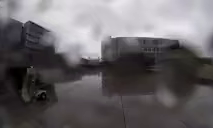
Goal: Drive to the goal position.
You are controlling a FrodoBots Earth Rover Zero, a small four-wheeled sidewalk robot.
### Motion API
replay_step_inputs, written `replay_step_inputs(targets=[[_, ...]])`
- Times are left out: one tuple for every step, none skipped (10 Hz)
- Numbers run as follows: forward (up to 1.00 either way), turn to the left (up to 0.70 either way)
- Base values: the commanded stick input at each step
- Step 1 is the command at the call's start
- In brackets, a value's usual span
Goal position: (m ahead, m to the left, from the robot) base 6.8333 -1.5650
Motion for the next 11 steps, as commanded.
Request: replay_step_inputs(targets=[[0.93,0.00],[0.93,0.00],[0.94,0.00],[0.99,0.00],[1.00,0.00],[1.00,0.00],[1.00,-0.09],[1.00,-0.23],[1.00,-0.37],[1.00,-0.10],[1.00,0.00]])
